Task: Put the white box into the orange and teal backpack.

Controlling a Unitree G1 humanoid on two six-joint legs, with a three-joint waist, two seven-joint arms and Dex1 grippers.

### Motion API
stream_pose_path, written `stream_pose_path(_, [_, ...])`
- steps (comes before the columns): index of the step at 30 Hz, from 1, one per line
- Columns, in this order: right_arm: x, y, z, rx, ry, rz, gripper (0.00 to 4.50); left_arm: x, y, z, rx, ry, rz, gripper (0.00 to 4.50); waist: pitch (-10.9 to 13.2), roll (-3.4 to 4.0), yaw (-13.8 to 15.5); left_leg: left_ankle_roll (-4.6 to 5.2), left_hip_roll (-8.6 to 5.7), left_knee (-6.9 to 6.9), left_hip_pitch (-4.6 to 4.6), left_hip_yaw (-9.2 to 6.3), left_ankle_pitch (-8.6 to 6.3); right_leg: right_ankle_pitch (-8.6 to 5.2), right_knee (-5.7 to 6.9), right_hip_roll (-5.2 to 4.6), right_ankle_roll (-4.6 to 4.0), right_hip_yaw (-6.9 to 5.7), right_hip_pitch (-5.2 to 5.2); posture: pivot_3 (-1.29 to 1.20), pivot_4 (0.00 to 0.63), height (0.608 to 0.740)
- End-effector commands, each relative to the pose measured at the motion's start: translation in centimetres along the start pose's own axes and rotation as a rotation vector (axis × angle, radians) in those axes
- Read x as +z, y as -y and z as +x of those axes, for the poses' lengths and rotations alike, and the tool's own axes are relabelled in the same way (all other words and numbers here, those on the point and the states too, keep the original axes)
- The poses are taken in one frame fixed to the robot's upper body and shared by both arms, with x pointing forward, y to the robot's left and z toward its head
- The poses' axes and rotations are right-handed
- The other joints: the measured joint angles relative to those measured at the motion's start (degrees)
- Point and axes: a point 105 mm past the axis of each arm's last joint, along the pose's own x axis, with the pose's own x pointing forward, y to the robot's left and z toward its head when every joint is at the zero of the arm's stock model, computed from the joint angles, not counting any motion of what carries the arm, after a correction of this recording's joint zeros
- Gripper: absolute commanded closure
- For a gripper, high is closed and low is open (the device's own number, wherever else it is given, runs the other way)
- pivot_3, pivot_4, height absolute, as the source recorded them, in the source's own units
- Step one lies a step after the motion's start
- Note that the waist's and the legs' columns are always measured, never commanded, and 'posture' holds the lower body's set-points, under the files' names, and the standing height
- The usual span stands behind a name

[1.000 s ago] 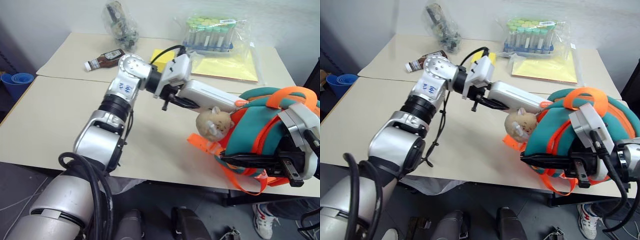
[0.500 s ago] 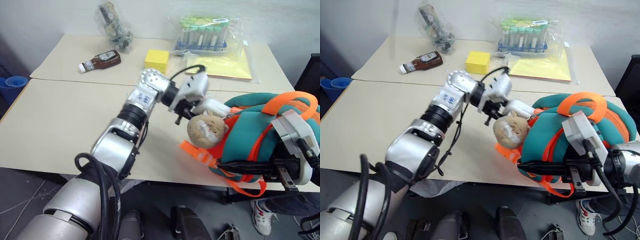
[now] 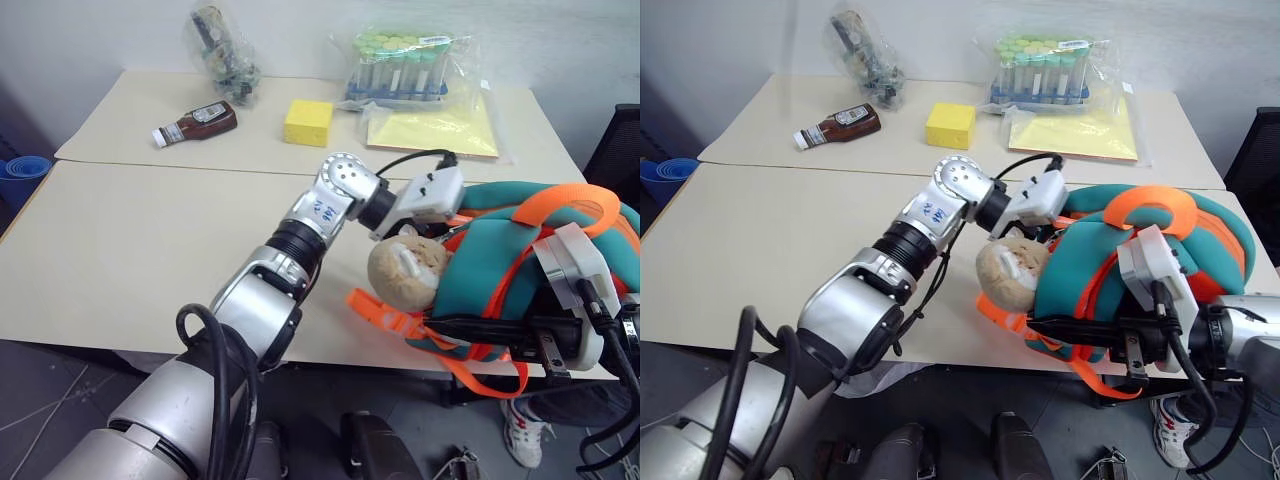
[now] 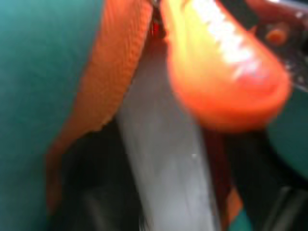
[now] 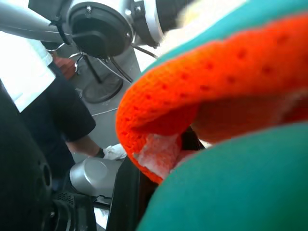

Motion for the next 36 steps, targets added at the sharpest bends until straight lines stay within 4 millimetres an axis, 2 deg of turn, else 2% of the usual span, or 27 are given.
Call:
stream_pose_path(1, [0.2,0.3,0.0,-0.028,0.037,-0.013,4.50,0.7,0.2,-3.2,0.003,0.003,0.020,0.21,-0.01,0.01,-0.13,0.00,0.01,0.00,0.00,0.00,0.00,0.00,0.02,0.01,0.00,0.00,0.00,0.00,0.150,0.740])
stream_pose_path(2, [0.1,0.3,0.0,-0.030,0.039,-0.011,4.50,0.7,0.2,-4.1,0.011,0.010,0.011,0.08,-0.01,0.02,-0.12,-0.01,0.01,-0.01,0.03,0.00,0.00,0.00,0.04,0.01,0.00,0.01,-0.01,0.00,0.150,0.740])
stream_pose_path(8, [-0.2,0.5,0.1,-0.041,0.041,-0.002,4.50,1.5,1.3,-9.9,0.053,0.012,-0.067,0.08,-0.01,0.02,0.08,-0.03,-0.01,0.06,0.02,-0.03,0.02,-0.01,0.14,-0.06,-0.01,-0.02,0.00,0.00,0.150,0.740])
stream_pose_path(11, [-0.5,0.6,0.0,-0.048,0.030,0.000,4.50,2.9,2.2,-11.4,0.058,0.076,-0.087,0.08,-0.01,0.02,0.10,-0.07,0.01,0.06,0.02,-0.03,0.05,-0.01,0.20,-0.09,-0.01,0.00,-0.01,0.00,0.150,0.740])
stream_pose_path(13, [-0.7,0.7,-0.1,-0.055,0.019,0.000,4.50,4.2,2.8,-11.8,0.043,0.151,-0.098,0.08,-0.01,0.02,0.14,-0.11,0.01,0.11,0.02,-0.07,0.07,-0.01,0.22,-0.11,-0.02,-0.01,0.00,0.00,0.150,0.740])
stream_pose_path(15, [-0.8,0.8,-0.2,-0.063,0.021,0.002,4.50,4.8,3.3,-11.6,0.018,0.195,-0.110,0.08,-0.01,0.02,0.32,-0.11,0.00,0.24,-0.01,-0.10,0.06,-0.02,0.27,-0.13,-0.01,-0.03,0.03,0.00,0.150,0.740])
stream_pose_path(19, [-0.8,0.8,-0.2,-0.064,0.027,0.005,4.50,3.6,3.4,-9.2,0.048,0.159,-0.089,0.08,-0.01,0.02,0.25,-0.06,0.00,0.58,-0.03,-0.11,0.01,-0.04,0.32,-0.12,0.03,-0.04,0.13,0.00,0.150,0.740])
stream_pose_path(25, [-0.7,0.9,-0.1,-0.070,0.027,0.002,4.50,3.8,4.2,-7.5,-0.047,0.171,-0.129,0.08,-0.01,0.02,-0.05,0.00,0.00,0.70,-0.03,-0.09,-0.03,-0.04,0.39,-0.06,0.03,0.00,0.11,0.00,0.150,0.740])
stream_pose_path(29, [-0.7,0.9,-0.2,-0.078,0.031,0.000,4.50,1.9,3.8,-5.8,-0.023,0.065,-0.120,0.08,-0.01,0.02,0.19,-0.02,0.01,0.70,-0.01,-0.12,-0.03,-0.05,0.41,-0.03,0.01,0.00,0.12,0.00,0.150,0.740])
stream_pose_path(33, [-0.7,0.8,-0.2,-0.094,0.032,-0.007,4.50,1.2,3.7,-5.6,-0.021,0.058,-0.142,0.87,-0.01,0.02,0.16,0.00,-0.03,0.71,-0.03,-0.11,-0.04,-0.05,0.39,-0.03,0.02,0.02,0.12,0.00,0.150,0.740])
stream_pose_path(36, [-1.0,0.9,-0.4,-0.117,0.025,-0.008,4.50,1.3,3.4,-6.1,-0.009,0.060,-0.142,1.73,-0.01,0.02,0.16,0.01,0.00,0.71,-0.03,-0.11,-0.05,-0.06,0.39,-0.06,0.02,0.03,0.12,0.00,0.150,0.740])
